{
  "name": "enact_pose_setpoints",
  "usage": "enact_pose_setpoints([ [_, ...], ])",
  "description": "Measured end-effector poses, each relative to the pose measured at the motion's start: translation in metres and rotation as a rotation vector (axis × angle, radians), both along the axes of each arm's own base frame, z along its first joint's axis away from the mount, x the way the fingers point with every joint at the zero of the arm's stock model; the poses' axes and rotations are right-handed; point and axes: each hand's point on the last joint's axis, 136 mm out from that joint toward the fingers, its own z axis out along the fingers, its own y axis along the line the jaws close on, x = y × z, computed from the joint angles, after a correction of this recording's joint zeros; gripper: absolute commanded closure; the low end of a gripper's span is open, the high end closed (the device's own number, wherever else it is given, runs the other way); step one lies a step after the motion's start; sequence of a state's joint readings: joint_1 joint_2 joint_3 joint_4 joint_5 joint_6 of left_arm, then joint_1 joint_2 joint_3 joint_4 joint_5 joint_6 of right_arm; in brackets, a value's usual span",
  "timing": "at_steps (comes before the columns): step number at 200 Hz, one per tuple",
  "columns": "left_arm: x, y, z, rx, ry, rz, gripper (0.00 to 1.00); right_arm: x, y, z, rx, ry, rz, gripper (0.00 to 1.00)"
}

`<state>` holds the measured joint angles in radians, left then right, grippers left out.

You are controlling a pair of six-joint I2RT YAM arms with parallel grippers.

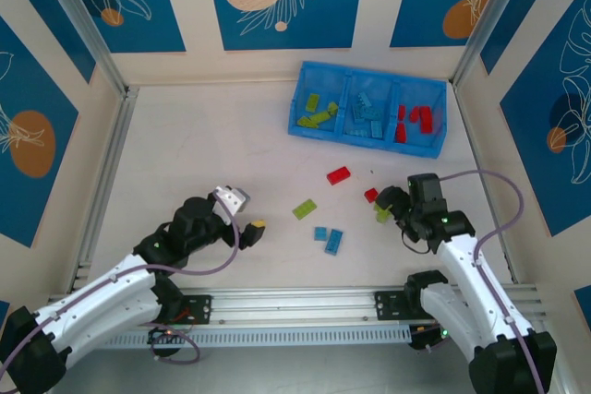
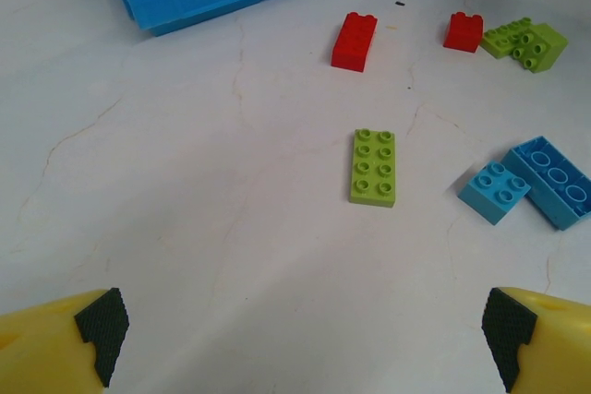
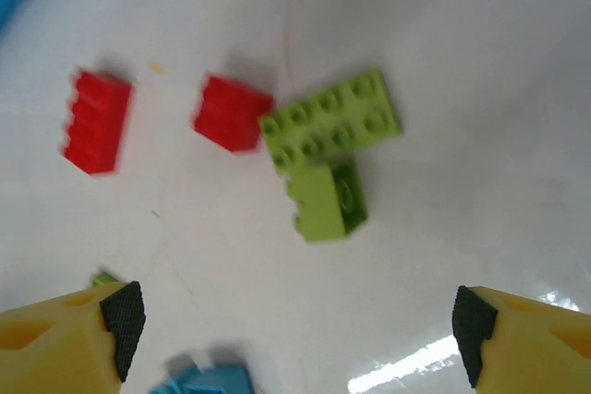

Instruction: Sort the legos into containers by color

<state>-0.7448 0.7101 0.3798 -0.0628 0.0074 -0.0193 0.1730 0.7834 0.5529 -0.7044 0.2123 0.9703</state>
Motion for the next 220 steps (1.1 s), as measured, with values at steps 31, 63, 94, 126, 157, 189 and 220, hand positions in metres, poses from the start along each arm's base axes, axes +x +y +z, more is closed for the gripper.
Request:
enact_pose_setpoints([
  [31,0.0,-0.001,-0.001,0.001,0.004,-0.003,0.0,-0.002,0.005,-0.03,-0.029,0.166,0.038,0.16],
  [63,0.0,-0.001,-0.001,0.002,0.004,-0.003,0.0,0.015,0.009,-0.046,-0.102,0.286,0.092,0.31],
  [94,0.0,-0.001,-0.002,0.003,0.004,-0.003,0.0,0.03,0.01,-0.054,-0.163,0.297,0.117,0.46],
  [126,0.0,-0.001,-0.002,0.004,0.005,-0.003,0.0,0.032,0.006,-0.059,-0.183,0.295,0.107,0.57],
  [157,0.0,-0.001,-0.005,0.013,0.014,-0.003,0.0,0.027,0.005,-0.067,-0.184,0.304,0.108,0.65],
  [189,0.0,-0.001,-0.006,0.016,0.014,-0.004,0.0,0.025,0.008,-0.063,-0.168,0.284,0.121,0.79],
  [220,0.001,0.0,-0.006,0.017,0.013,0.0,0.0,0.029,0.025,-0.03,-0.147,0.174,0.184,0.84],
])
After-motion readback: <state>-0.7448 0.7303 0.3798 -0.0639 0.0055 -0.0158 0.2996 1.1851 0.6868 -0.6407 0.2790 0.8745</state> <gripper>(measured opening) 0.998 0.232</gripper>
